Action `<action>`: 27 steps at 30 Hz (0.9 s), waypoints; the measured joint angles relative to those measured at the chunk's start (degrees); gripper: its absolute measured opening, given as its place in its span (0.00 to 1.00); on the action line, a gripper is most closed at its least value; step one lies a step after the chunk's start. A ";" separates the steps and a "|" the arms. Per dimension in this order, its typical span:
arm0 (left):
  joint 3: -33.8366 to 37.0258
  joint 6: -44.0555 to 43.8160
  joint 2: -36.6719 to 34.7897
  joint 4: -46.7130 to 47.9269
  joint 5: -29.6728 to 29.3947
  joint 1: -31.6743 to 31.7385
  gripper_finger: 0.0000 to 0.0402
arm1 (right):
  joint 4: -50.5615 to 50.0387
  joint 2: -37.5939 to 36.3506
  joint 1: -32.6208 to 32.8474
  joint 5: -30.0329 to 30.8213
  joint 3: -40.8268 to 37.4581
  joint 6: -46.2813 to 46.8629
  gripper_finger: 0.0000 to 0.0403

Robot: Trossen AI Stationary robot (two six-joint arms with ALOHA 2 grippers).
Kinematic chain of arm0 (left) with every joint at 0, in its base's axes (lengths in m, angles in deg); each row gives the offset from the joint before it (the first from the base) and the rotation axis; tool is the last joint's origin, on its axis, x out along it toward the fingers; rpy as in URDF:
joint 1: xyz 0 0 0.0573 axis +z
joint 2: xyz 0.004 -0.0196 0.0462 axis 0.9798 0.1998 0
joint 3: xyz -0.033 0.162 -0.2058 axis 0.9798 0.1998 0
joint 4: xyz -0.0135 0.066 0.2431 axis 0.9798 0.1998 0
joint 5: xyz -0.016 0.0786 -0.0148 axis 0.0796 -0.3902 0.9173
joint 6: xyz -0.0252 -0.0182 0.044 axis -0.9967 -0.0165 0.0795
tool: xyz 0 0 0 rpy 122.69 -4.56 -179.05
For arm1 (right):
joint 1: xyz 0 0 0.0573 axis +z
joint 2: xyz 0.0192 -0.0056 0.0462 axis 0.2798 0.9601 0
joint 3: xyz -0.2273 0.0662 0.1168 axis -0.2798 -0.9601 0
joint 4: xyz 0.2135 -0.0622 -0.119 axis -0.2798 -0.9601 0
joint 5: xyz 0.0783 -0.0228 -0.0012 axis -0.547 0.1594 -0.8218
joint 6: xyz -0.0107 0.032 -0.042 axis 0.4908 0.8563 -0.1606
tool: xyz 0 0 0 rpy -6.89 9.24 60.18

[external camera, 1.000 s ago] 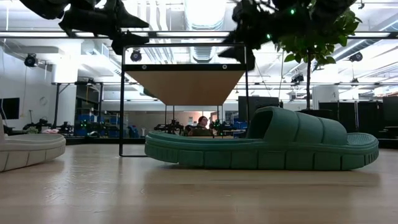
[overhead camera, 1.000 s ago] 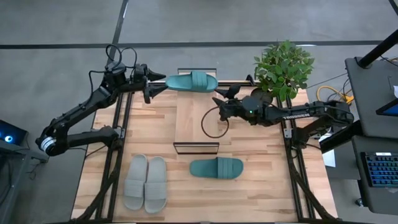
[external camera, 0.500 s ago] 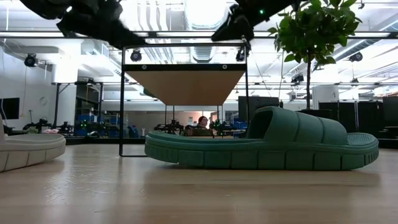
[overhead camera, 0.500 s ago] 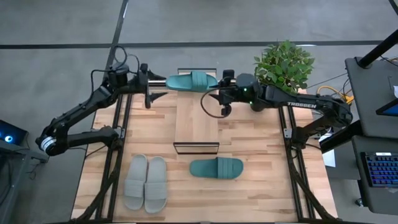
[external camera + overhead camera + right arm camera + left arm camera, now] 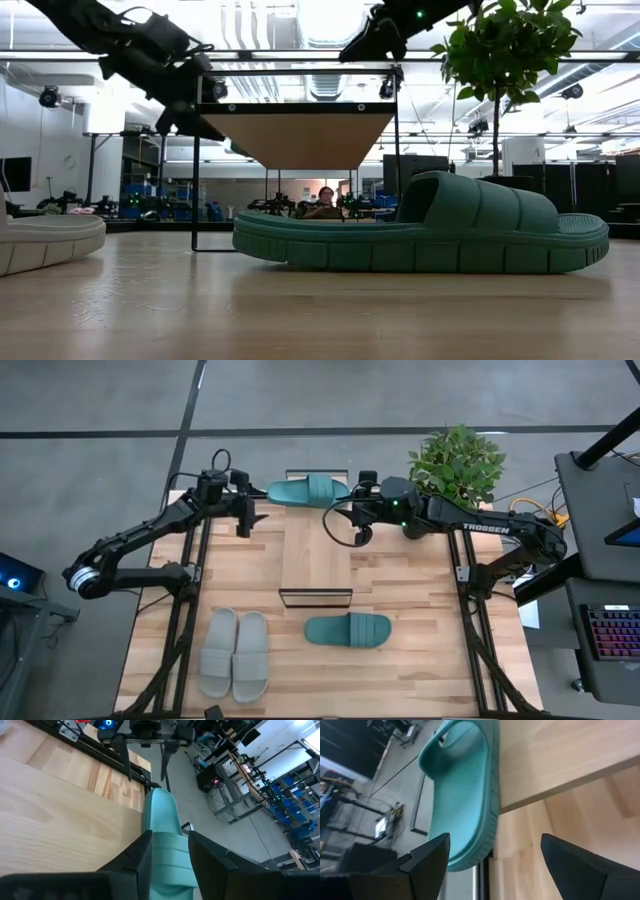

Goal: Pick and place slides into the shelf
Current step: Put the top green slide on the shelf

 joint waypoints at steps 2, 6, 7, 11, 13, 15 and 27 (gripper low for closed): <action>0.02 0.02 0.08 -0.92 -1.24 -0.62 0.73 | 0.00 0.00 0.00 0.01 -0.03 -0.04 0.29; 0.04 2.61 0.22 -3.17 -3.26 -2.11 0.72 | 0.02 0.00 0.00 0.05 -0.04 -0.02 0.29; 0.04 3.68 0.35 -3.27 -3.72 -2.47 0.71 | 0.02 0.00 0.00 0.09 -0.04 -0.02 0.29; 0.28 5.77 1.39 -3.19 -3.92 -3.90 0.67 | 0.00 0.00 0.00 0.13 -0.07 -0.04 0.27; 0.71 7.83 2.16 -3.22 -5.61 -4.54 0.65 | 0.00 0.00 0.00 0.15 -0.13 -0.07 0.27; 1.24 9.09 3.30 -5.04 -9.63 -5.37 0.63 | 0.00 0.00 0.00 0.16 -0.15 -0.07 0.27; 3.56 11.86 8.62 -16.93 -18.67 -6.39 0.58 | -0.02 0.00 0.00 0.16 -0.15 -0.12 0.26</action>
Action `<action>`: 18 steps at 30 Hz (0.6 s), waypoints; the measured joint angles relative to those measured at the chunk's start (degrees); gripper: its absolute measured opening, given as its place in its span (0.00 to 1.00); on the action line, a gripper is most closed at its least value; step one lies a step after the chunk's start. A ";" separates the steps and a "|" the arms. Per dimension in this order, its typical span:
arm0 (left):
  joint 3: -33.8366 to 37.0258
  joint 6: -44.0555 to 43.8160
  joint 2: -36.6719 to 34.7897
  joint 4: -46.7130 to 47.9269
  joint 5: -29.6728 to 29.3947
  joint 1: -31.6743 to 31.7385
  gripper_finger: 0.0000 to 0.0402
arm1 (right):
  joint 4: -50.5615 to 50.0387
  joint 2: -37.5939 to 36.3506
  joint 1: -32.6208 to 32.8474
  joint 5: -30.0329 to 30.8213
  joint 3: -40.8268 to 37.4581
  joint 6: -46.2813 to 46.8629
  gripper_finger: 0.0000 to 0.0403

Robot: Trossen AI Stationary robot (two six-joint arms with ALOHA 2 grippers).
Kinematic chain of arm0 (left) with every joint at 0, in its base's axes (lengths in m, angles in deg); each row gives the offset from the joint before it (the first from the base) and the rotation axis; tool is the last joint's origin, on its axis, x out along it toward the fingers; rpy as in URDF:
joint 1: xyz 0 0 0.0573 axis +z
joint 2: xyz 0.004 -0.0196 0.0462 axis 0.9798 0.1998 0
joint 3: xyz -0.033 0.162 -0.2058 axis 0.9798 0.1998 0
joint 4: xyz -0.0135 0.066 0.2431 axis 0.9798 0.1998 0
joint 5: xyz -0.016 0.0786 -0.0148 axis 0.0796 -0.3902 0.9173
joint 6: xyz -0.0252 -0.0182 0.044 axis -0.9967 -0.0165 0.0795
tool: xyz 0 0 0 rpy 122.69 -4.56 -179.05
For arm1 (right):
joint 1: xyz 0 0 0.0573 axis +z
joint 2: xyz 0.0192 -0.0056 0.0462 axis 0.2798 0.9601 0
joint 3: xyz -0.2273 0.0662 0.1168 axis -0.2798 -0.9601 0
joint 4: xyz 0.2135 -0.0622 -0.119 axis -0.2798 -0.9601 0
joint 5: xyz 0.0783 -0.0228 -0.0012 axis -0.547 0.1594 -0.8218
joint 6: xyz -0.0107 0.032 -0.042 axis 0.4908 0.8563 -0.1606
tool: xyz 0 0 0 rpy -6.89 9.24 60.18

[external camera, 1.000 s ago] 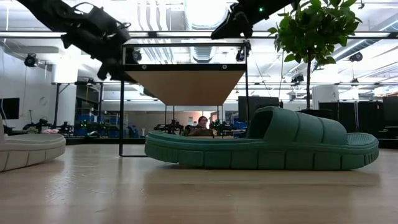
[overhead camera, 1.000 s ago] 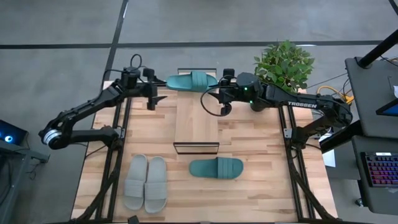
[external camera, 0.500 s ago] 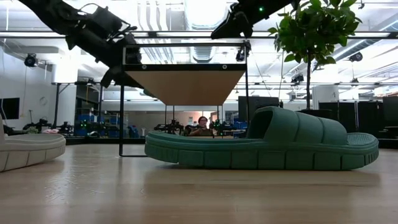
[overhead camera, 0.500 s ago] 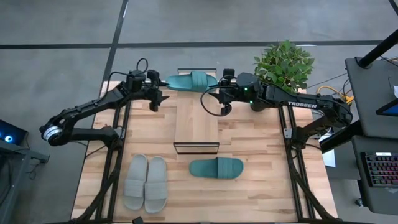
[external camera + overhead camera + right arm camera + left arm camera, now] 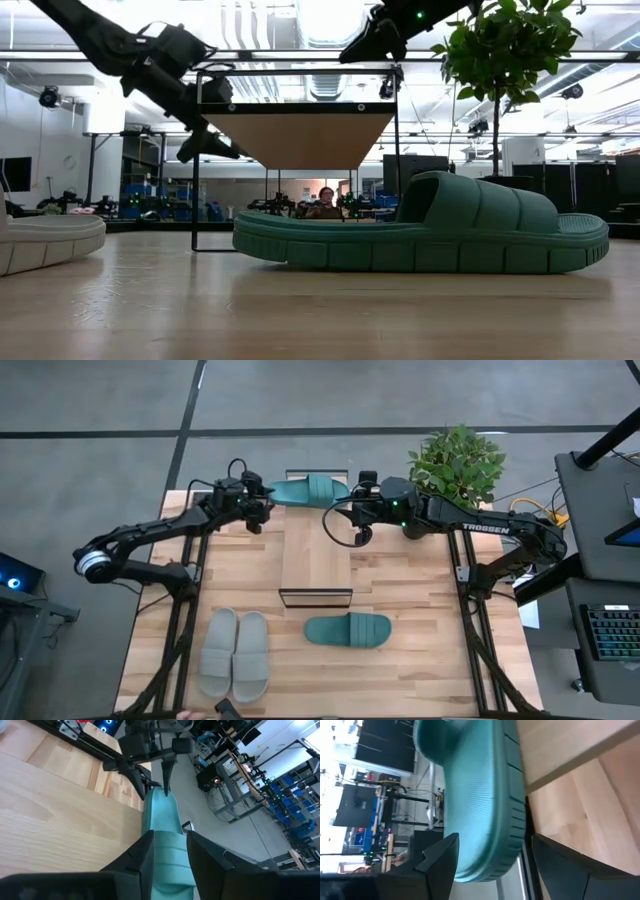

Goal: Pick and place slides into the shelf
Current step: Put the top green slide on the shelf

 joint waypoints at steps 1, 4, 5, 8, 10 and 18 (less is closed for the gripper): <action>0.00 0.01 0.57 -1.00 -0.12 0.00 0.58 | 0.00 0.00 0.00 0.00 0.00 -0.02 0.26; 0.00 -0.05 2.11 -4.33 -0.33 0.00 0.58 | -0.02 0.00 0.00 0.01 0.00 -0.11 0.26; 0.00 -0.03 2.56 -5.31 -0.47 0.00 0.58 | -0.02 0.00 0.00 0.02 0.00 -0.08 0.26; 0.00 0.00 3.46 -7.23 -0.49 0.00 0.58 | -0.05 0.00 0.00 0.02 -0.01 0.05 0.26; 0.00 0.82 3.89 -7.68 -0.70 0.00 0.58 | -0.31 0.00 0.00 0.02 -0.02 0.05 0.26; 0.00 1.58 4.89 -8.29 -2.18 0.00 0.55 | -0.39 0.00 0.00 0.00 -0.02 0.07 0.24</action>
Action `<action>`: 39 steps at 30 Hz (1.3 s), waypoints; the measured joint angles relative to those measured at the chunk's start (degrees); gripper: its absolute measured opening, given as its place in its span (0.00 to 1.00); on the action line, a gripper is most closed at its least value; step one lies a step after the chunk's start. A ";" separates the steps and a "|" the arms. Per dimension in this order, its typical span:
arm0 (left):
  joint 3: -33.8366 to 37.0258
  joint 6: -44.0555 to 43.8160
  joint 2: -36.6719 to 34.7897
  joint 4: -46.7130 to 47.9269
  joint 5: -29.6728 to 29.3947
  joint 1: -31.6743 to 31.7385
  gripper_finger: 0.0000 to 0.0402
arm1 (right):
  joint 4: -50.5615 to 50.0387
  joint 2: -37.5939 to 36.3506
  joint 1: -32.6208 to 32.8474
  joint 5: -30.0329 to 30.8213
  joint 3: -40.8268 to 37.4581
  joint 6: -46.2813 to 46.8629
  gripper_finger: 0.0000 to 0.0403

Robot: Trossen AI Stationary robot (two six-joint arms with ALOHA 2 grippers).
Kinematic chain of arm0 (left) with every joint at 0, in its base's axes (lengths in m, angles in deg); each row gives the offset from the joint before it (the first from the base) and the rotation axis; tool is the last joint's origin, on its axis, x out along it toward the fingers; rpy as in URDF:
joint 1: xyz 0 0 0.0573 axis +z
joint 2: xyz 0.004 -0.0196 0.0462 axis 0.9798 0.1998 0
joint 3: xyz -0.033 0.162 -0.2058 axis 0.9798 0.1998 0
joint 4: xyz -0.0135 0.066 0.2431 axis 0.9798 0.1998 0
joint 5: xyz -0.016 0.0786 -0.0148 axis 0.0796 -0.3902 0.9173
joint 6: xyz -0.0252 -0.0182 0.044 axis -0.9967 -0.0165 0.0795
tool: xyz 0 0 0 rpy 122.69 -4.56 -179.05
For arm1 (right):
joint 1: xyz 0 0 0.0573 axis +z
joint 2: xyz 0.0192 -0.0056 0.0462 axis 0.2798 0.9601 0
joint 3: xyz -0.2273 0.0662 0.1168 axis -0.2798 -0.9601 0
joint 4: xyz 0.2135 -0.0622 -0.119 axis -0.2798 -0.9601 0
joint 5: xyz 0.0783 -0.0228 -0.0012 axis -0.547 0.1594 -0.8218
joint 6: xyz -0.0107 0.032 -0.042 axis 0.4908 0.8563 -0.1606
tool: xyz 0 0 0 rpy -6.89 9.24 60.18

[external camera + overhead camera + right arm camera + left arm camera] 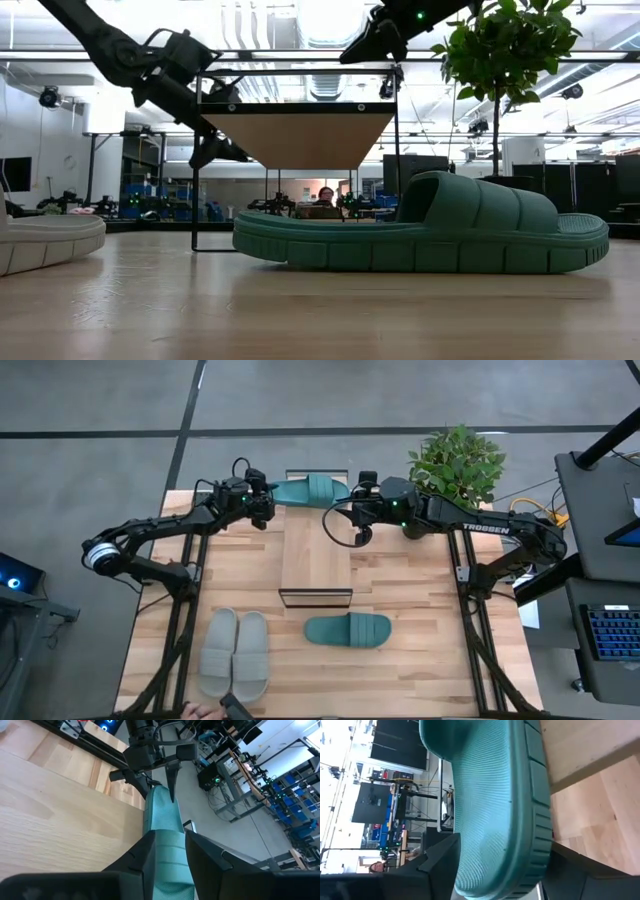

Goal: Pick and place slides into the shelf
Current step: Put the top green slide on the shelf

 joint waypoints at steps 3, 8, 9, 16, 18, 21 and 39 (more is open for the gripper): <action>0.00 0.00 -0.05 -0.12 -0.06 0.00 0.46 | 0.00 0.00 0.00 0.02 0.00 0.00 0.24; 0.00 0.09 -0.11 0.02 -0.44 -0.07 0.26 | 0.00 0.00 0.00 0.02 0.00 0.00 0.23; 0.00 0.09 -0.11 -0.02 -0.47 -0.07 0.21 | 0.00 0.00 0.00 0.02 0.00 0.00 0.23; 0.00 0.00 -0.22 -0.36 -0.82 -0.04 0.12 | 0.00 0.00 0.00 0.02 0.00 0.00 0.21; 0.00 -0.11 -0.22 -0.54 -0.84 -0.04 0.12 | 0.00 0.00 0.00 0.02 0.00 0.00 0.21; 0.02 -0.42 -0.22 -1.76 -0.99 -0.04 0.12 | 0.00 0.00 0.00 0.02 0.00 -0.01 0.21; -0.86 6.28 1.72 -6.15 0.75 -0.94 0.12 | 0.02 -0.13 0.00 0.02 0.00 -0.04 0.19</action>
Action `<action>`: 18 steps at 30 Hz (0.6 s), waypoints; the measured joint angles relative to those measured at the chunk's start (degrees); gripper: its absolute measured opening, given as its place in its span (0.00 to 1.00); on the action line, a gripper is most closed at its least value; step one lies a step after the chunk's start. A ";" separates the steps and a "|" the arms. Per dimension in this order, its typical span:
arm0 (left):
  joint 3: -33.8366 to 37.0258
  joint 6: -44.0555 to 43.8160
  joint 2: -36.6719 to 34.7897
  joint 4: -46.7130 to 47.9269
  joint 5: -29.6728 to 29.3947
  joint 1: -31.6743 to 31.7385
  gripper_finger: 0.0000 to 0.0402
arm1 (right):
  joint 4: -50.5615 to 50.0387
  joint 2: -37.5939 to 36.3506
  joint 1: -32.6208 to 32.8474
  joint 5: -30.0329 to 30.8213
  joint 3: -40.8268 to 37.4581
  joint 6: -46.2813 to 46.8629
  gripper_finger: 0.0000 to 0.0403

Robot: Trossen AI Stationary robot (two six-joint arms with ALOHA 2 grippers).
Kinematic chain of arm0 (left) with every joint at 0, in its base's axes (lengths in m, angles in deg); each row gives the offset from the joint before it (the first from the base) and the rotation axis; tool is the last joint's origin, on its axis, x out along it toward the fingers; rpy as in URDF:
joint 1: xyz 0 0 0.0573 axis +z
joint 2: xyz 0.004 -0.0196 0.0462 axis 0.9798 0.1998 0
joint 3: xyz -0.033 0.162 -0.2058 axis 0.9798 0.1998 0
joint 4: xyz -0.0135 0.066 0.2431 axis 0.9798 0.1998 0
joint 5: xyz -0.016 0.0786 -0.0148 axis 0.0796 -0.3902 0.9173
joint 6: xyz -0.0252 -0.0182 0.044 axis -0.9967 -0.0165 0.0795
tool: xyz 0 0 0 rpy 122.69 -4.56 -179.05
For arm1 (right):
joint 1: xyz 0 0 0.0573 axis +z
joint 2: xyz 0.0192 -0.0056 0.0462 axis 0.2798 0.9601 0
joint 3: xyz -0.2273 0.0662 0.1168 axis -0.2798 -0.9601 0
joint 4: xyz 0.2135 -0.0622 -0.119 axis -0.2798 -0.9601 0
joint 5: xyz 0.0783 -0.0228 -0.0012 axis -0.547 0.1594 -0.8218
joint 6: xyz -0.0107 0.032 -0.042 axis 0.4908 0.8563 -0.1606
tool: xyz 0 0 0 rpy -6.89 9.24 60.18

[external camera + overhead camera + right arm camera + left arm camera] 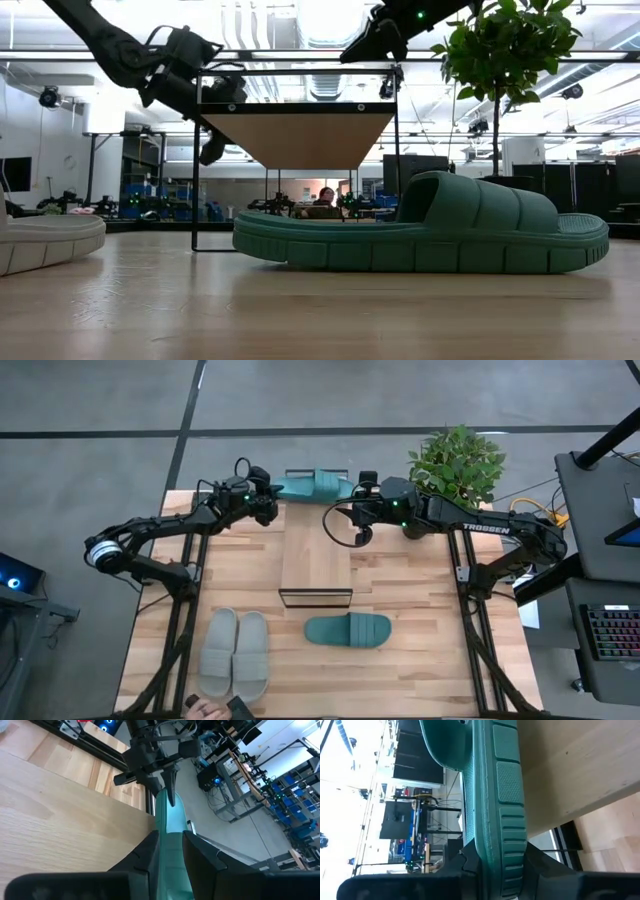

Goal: Pick and place slides into the shelf
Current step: Put the top green slide on the shelf

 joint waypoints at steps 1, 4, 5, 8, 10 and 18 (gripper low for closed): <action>-0.07 0.72 0.56 -0.84 -0.02 0.00 0.12 | 0.00 -0.02 0.00 0.00 0.00 0.02 0.19; -0.10 2.73 2.64 -4.82 -0.04 0.04 0.12 | 0.00 -0.02 0.00 -0.01 0.00 0.01 0.19; -0.10 2.78 3.35 -6.35 -0.10 0.04 0.12 | 0.00 -0.04 0.00 -0.01 0.00 0.03 0.19; -0.10 2.92 4.78 -8.60 -0.40 0.04 0.12 | -0.01 -0.04 0.00 -0.02 0.00 0.28 0.19; -0.10 4.17 5.56 -9.23 -0.89 0.07 0.12 | 0.00 -0.04 0.00 0.00 0.00 0.26 0.18; -0.48 7.27 8.90 -10.90 -2.75 0.24 0.12 | -0.02 -0.04 0.00 -0.02 0.00 0.29 0.17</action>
